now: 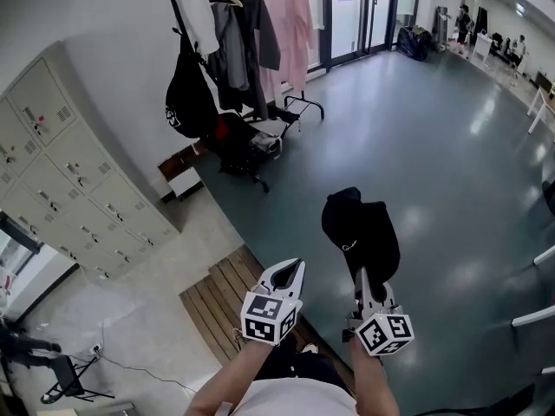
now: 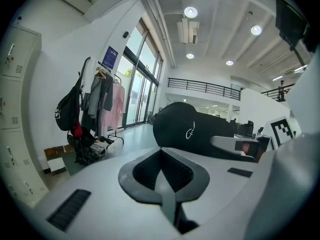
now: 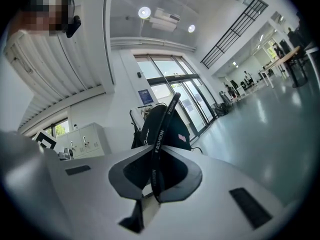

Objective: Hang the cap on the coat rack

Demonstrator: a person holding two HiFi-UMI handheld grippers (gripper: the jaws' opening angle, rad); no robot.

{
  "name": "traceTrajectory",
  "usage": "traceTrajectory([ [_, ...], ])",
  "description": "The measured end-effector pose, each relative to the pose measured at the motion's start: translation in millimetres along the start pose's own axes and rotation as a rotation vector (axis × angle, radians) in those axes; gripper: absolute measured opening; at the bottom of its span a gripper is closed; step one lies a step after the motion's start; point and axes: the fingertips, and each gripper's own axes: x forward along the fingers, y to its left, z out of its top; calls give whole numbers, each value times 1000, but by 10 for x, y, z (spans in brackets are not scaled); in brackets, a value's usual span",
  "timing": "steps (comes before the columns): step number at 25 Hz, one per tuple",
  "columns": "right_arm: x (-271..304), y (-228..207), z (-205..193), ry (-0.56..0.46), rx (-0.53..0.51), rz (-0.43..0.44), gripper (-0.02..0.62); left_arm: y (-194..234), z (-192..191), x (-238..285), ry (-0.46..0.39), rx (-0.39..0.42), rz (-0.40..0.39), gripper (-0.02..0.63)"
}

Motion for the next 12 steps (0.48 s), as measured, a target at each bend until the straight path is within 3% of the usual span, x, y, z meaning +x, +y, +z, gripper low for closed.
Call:
traceTrajectory([
  [12, 1247, -276, -130, 119, -53, 33, 18, 843, 290, 902, -3, -60, 60, 3],
])
